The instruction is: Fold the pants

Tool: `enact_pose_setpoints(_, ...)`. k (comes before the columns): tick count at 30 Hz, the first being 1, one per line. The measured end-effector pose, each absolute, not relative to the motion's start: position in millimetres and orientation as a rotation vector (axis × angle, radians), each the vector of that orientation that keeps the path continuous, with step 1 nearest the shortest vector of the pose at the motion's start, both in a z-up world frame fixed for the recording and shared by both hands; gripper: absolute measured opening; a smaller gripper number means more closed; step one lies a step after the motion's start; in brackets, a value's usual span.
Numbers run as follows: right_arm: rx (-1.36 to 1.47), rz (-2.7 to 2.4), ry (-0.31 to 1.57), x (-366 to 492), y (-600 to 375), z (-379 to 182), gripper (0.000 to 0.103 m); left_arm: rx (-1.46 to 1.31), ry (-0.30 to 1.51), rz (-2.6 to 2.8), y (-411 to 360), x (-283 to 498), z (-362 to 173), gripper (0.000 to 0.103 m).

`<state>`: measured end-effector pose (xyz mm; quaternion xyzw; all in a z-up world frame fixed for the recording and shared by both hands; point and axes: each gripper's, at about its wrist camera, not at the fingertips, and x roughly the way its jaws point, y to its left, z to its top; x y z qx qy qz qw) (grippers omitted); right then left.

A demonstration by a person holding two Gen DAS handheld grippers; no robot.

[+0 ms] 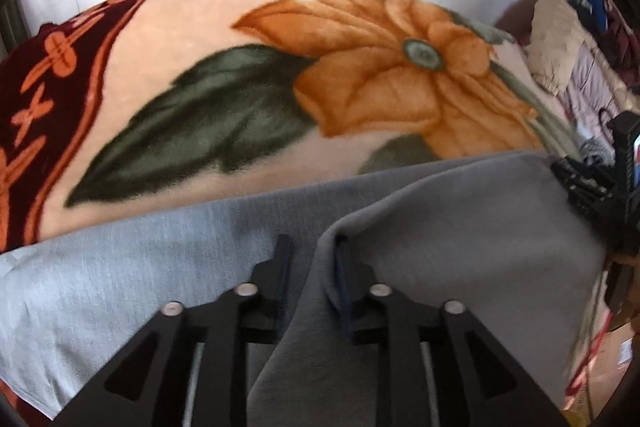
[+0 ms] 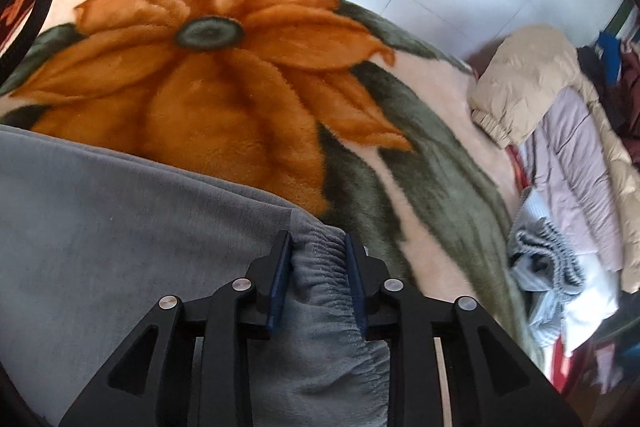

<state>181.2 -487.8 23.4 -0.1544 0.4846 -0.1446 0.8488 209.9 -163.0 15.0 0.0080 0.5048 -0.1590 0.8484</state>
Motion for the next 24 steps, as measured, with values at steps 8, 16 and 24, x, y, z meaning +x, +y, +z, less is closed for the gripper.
enact_pose_setpoints(8,-0.200,-0.273,0.877,152.5,-463.9,87.0,0.038,-0.040,0.993,-0.328,-126.5,194.9,63.4,0.064)
enact_pose_setpoints(16,-0.145,-0.053,0.877,99.2,-385.0,113.1,0.039,-0.031,1.001,-0.286,-88.4,142.8,87.4,0.065)
enact_pose_setpoints(24,-0.071,0.121,0.960,42.2,-307.4,93.3,0.039,0.040,0.989,-0.239,-62.0,76.7,99.6,0.065)
